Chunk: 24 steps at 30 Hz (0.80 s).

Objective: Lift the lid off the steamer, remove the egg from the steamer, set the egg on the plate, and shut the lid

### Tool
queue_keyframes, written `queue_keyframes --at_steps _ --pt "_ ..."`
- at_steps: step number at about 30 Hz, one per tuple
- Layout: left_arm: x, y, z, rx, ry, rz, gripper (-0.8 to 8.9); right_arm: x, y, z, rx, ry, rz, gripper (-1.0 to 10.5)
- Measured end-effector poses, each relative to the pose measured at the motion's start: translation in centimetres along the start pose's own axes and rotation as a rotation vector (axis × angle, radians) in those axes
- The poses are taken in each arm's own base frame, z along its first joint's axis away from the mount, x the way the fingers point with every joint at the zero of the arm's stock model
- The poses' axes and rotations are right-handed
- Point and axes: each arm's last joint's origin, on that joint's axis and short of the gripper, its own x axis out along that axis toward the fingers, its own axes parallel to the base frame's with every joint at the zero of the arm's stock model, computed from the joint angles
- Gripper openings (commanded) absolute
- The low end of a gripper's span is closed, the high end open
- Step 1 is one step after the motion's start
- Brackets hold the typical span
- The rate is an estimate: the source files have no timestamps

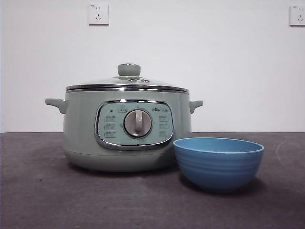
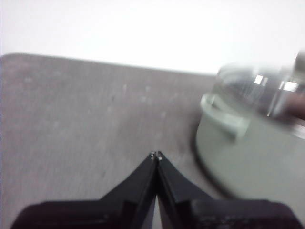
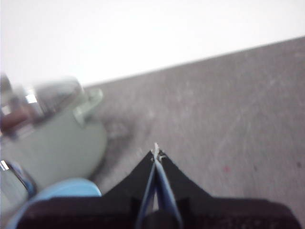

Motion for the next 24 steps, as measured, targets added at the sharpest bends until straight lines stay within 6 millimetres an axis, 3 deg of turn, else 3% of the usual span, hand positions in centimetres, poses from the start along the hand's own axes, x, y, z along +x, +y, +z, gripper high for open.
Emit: queue_keyframes --at_steps 6,15,24 --pt "-1.5 -1.2 5.1 -0.020 -0.084 -0.064 -0.07 -0.7 1.4 4.7 0.022 -0.060 0.076 -0.1" --pt "-1.4 -2.9 11.5 -0.029 0.059 -0.239 -0.07 1.1 3.3 10.2 -0.006 0.196 0.270 -0.1" --pt "0.9 -3.7 14.4 -0.008 0.249 -0.453 -0.07 4.0 5.1 15.6 -0.105 0.451 0.450 -0.1"
